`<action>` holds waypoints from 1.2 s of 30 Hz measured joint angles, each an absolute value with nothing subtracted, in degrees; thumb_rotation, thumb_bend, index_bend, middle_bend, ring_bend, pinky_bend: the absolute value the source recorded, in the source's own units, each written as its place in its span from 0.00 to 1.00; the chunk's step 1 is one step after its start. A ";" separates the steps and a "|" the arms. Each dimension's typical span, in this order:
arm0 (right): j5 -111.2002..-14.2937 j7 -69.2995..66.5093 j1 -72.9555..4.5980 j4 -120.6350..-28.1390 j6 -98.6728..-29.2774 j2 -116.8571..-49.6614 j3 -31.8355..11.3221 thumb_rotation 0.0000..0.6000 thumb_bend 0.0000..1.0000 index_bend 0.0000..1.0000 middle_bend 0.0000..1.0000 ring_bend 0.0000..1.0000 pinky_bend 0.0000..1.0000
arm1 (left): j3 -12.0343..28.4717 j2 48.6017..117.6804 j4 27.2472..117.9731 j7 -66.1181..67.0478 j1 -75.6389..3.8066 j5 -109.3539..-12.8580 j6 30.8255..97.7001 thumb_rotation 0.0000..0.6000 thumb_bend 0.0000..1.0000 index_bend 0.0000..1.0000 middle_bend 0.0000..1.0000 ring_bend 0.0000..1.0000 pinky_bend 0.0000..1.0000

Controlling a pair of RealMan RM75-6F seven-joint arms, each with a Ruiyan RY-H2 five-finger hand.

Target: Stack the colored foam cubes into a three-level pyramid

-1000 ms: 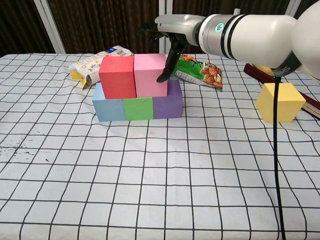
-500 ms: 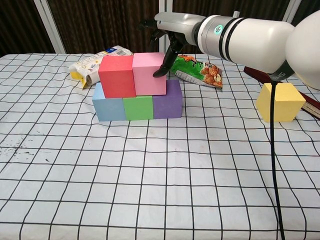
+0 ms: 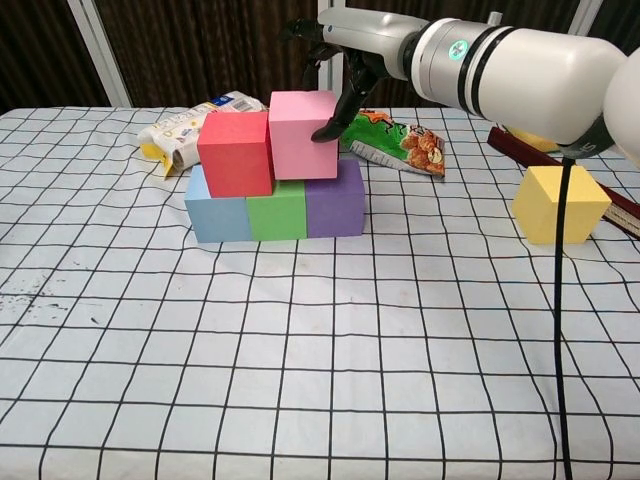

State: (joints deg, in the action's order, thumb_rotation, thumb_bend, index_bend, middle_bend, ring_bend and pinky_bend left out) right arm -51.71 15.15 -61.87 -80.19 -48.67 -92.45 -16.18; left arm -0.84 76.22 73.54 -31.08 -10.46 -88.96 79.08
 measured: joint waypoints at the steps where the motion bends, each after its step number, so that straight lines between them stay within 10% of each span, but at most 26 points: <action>1: -52.46 14.78 -61.67 -80.14 -48.65 -92.27 -16.02 1.00 0.15 0.00 0.40 0.00 0.00 | -0.85 76.22 73.55 -31.05 -10.48 -88.95 79.04 1.00 0.00 0.11 0.16 0.03 0.01; 36: -67.26 3.47 -57.21 -74.59 -49.32 -94.01 -14.56 1.00 0.16 0.00 0.41 0.00 0.00 | -1.12 76.83 72.95 -31.12 -10.57 -88.87 78.64 1.00 0.00 0.11 0.16 0.03 0.01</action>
State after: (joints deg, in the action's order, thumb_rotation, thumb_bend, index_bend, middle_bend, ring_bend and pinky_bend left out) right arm -67.26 3.47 -57.21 -74.59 -49.32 -94.01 -14.56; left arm -1.12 76.83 72.95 -31.12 -10.57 -88.87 78.64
